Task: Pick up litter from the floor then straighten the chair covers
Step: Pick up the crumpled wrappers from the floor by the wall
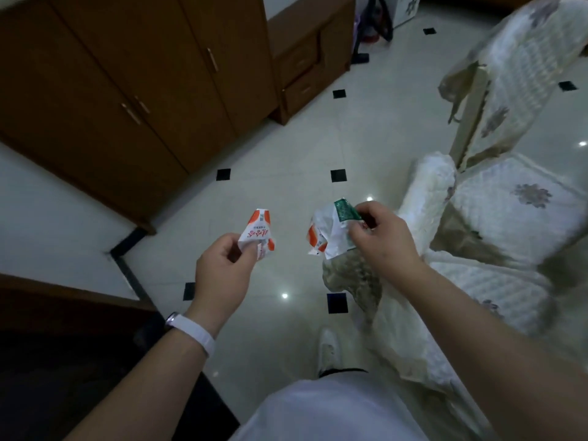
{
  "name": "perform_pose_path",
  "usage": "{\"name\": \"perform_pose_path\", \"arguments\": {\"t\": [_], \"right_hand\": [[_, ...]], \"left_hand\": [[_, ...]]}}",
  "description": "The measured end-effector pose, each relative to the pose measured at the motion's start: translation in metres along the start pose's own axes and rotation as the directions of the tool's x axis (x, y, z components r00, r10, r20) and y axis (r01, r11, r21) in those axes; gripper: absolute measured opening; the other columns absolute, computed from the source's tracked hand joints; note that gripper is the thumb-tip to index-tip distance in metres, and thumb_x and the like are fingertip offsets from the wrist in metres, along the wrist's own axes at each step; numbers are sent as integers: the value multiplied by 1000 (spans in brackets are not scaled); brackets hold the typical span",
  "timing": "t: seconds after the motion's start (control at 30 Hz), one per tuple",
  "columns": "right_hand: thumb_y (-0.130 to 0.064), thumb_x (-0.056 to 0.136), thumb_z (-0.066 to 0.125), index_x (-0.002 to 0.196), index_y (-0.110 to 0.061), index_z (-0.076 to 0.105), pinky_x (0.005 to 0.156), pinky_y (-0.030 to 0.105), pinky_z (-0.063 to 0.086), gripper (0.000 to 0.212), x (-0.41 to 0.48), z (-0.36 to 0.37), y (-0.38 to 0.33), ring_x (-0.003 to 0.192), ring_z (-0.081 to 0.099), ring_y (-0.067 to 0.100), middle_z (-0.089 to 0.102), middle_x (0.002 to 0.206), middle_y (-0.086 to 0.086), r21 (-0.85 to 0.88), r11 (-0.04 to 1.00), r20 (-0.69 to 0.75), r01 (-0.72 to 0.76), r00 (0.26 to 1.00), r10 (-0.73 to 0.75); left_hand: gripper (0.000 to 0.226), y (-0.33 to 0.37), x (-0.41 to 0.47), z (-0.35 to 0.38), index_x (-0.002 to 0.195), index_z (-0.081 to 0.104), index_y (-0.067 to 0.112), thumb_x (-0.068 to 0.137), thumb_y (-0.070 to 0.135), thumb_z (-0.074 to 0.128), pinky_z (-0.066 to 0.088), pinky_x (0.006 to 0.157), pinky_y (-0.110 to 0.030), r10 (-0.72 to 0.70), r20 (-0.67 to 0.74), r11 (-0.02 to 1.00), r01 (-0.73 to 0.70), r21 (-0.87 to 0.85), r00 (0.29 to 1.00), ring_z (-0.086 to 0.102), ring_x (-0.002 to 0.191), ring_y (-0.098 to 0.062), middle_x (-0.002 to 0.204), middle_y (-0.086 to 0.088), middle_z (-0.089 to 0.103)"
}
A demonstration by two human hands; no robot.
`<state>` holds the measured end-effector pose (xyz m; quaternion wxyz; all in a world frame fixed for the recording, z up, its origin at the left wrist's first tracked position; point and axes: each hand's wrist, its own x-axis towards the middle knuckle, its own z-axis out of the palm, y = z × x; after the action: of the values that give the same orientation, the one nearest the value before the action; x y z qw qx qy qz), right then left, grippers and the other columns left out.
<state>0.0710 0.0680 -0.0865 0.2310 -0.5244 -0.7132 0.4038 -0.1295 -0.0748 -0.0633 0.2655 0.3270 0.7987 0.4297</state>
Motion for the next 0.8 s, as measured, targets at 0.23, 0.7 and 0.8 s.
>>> {"name": "perform_pose_path", "arguments": {"t": [0.23,0.7,0.8], "right_hand": [[-20,90,60,94,-27,60,61,25,40,7,74,26,-29,72,55,5,61,79,-11,43,998,26,54,998,-55],[-18,87,60,88,-31,57,63,26,40,13,193,109,-96,72,55,5,59,77,-11,-45,996,-83,-71,994,67],[-16,87,60,88,-32,57,64,26,38,16,219,126,-125,71,54,6,58,75,-11,-88,994,-105,-59,993,50]], "left_hand": [[5,13,63,-24,98,65,29,96,27,61,53,59,-19,9,-43,1000,-8,25,999,65,82,-9,90,19,66],[13,-15,267,-65,83,65,32,93,24,64,47,59,-32,51,42,997,-49,-67,998,65,79,-23,83,8,70],[8,-20,318,-85,87,66,27,94,25,62,48,59,-32,75,74,993,-67,-102,994,64,74,-17,84,7,70]]}}
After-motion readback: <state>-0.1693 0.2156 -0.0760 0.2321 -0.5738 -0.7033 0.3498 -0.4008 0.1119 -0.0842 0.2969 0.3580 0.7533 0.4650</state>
